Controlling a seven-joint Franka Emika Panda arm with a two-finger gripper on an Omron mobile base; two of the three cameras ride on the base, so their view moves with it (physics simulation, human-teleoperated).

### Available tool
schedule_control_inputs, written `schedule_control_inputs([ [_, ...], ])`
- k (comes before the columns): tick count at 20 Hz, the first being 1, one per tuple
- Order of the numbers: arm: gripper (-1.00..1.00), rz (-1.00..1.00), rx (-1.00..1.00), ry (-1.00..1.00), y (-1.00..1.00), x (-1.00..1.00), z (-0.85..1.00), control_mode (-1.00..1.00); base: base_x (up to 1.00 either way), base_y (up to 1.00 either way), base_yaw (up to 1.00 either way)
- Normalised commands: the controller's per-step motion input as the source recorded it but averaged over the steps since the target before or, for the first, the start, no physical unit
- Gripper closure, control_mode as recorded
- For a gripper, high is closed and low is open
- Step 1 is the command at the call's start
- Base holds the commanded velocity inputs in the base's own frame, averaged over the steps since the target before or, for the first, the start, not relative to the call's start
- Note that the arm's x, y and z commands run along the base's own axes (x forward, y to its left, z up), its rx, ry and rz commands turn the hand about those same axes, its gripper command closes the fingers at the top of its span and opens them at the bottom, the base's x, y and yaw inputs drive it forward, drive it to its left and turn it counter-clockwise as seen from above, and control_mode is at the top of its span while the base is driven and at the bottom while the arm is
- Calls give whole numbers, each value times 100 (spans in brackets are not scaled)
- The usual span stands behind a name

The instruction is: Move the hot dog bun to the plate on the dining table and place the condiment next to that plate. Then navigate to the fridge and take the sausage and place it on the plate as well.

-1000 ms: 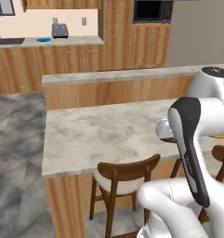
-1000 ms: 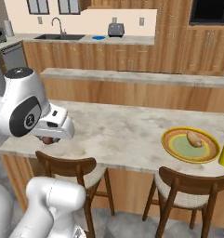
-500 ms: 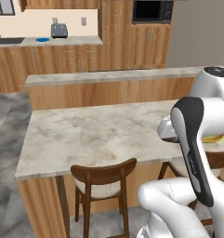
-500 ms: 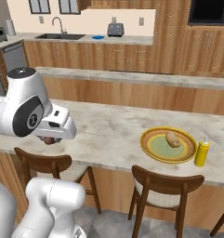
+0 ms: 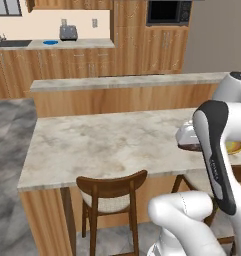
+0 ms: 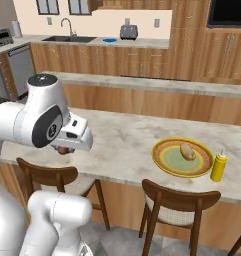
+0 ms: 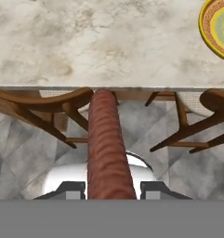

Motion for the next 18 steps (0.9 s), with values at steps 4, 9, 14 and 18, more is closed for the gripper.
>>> schedule_control_inputs([
  [4,100,-9,14,0,-100,81,-9,-100,0,0,0],
  [9,100,-14,6,-1,-100,92,-21,-100,0,0,0],
  [14,100,-14,0,0,-100,81,-58,-100,0,0,0],
  [18,100,-8,0,-2,-100,58,-79,-100,0,0,0],
])
